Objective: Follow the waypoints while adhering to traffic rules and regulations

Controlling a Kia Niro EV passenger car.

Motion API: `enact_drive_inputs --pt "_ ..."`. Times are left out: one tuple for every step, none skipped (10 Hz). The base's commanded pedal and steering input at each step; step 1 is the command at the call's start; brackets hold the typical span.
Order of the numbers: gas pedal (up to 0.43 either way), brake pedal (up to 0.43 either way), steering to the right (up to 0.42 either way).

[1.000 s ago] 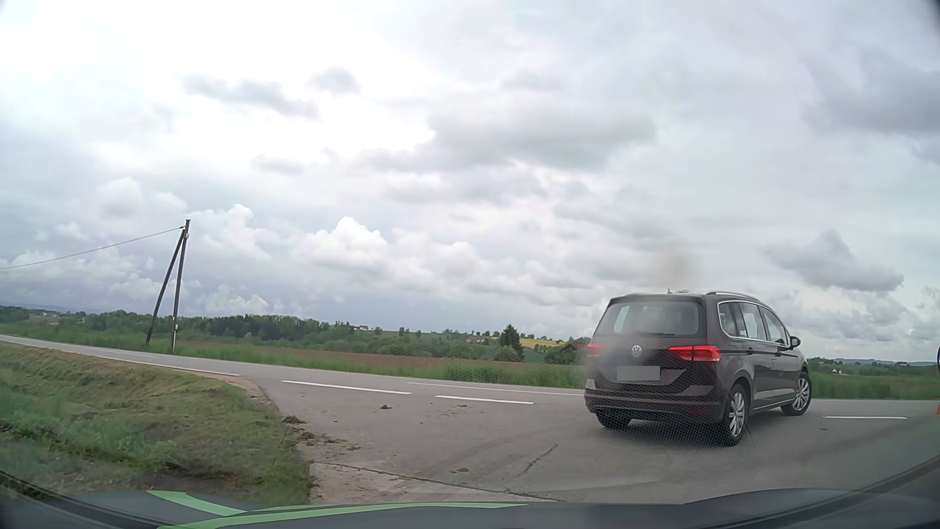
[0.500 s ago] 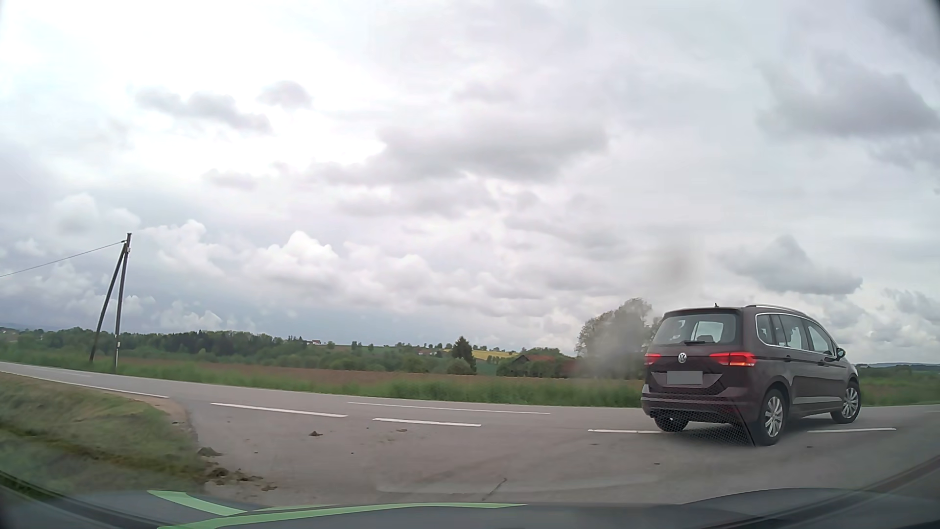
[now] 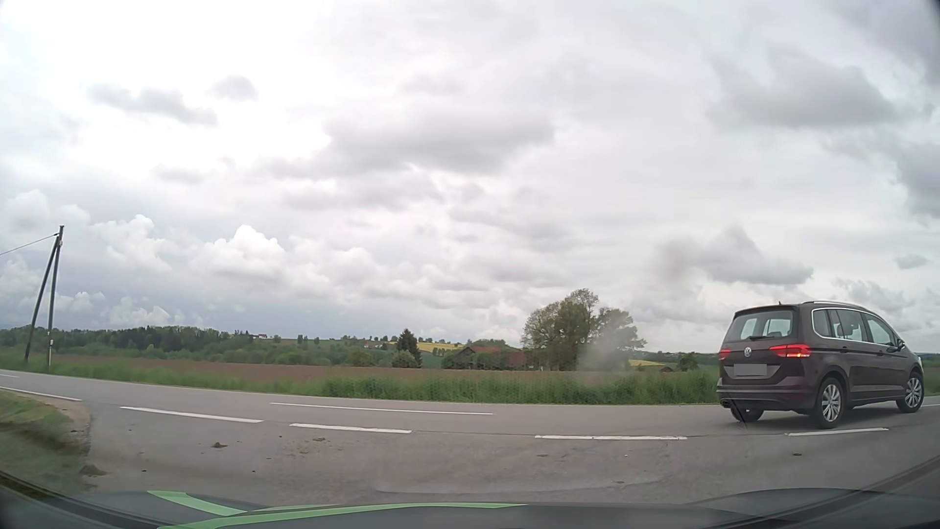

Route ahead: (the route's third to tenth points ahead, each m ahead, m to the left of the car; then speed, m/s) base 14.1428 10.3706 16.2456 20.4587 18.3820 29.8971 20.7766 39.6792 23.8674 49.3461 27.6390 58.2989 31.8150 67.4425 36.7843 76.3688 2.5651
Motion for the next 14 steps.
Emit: enact_drive_inputs --pt "0.287 0.000 0.320" --pt "0.260 0.000 0.309" --pt "0.047 0.000 0.294" --pt "0.000 0.000 0.277" --pt "0.000 0.000 0.267" --pt "0.000 0.000 0.255" --pt "0.000 0.000 0.243" --pt "0.000 0.006 0.230" --pt "0.000 0.043 0.216" --pt "0.000 0.122 0.204" --pt "0.000 0.152 0.189" --pt "0.000 0.177 0.166" --pt "0.000 0.195 0.139" --pt "0.000 0.195 0.114"
